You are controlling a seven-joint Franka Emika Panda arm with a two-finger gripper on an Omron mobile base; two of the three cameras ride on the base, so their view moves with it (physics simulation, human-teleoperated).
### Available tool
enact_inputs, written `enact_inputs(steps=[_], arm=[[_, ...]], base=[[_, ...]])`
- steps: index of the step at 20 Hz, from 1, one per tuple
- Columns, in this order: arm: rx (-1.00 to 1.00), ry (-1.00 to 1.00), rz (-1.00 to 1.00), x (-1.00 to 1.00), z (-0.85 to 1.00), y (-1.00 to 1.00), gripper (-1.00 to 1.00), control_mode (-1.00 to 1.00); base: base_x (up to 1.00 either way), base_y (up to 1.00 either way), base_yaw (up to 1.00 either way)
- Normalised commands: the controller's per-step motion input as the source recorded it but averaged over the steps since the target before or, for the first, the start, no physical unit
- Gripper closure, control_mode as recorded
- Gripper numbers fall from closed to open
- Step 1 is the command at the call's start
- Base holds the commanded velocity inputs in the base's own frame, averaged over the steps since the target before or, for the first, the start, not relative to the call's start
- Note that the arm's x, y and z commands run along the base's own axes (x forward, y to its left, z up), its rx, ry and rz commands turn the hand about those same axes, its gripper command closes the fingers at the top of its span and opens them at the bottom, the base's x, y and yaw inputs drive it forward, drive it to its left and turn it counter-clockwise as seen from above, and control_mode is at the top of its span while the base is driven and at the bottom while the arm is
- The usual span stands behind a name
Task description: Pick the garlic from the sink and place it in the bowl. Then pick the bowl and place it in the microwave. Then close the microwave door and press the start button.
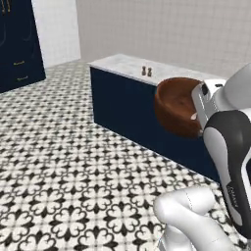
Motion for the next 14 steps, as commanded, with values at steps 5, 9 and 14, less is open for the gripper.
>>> enact_inputs(steps=[5,9,14], arm=[[0.00,0.00,0.00,0.00,0.00,0.00,1.00,1.00],[0.00,0.00,0.00,0.00,0.00,0.00,1.00,1.00],[0.00,0.00,0.00,0.00,0.00,0.00,1.00,1.00]], base=[[0.57,0.00,0.90],[1.00,0.00,0.73],[0.99,0.00,0.72]])
